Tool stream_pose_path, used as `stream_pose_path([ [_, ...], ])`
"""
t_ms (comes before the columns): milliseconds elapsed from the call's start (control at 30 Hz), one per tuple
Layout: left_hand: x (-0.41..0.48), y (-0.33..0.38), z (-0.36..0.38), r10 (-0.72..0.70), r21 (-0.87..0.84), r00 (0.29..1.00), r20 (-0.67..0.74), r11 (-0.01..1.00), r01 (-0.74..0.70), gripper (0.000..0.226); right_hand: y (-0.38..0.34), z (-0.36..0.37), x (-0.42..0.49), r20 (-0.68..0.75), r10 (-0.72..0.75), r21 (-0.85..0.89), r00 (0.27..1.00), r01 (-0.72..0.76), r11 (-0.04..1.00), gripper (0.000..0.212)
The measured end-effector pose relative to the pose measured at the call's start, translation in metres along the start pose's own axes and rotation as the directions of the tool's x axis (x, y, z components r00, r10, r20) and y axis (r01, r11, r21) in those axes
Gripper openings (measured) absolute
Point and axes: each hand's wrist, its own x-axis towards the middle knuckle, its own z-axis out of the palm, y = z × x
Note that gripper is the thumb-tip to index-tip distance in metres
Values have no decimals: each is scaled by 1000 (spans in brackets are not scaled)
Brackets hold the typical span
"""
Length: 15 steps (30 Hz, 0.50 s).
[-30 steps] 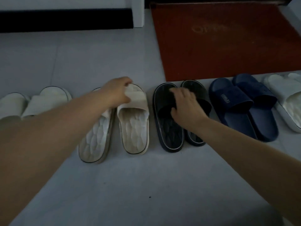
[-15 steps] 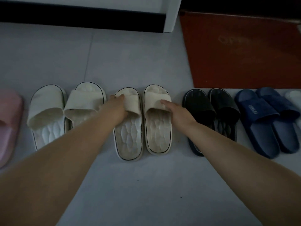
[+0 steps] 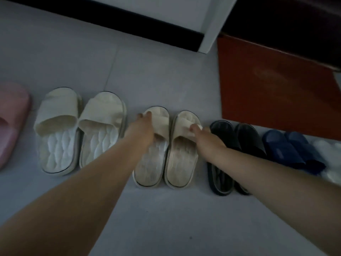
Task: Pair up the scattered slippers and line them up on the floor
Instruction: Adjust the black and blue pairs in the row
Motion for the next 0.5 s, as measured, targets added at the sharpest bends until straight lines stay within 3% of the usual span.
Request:
stream_pose_path([
  [100,-5,-12,-23,-29,29,1000,-1,999,29,66,0,-21,8,80,-45,-217,996,62,974,63],
  [167,-20,-18,-45,-69,-28,998,13,997,69,67,-5,-39,15,120,-92,-262,989,121,957,71],
  [267,-49,-20,-94,-104,-87,991,86,990,112,73,-27,-72,25,140,-256,-14,957,261,965,69],
  [367,-73,-27,-157,-164,47,985,51,986,162,69,-60,-89,26,98,-414,299,905,370,879,63],
  [500,-75,-56,-202,-207,71,975,-77,975,213,63,-110,-73,36,82,-507,414,858,433,800,60],
])
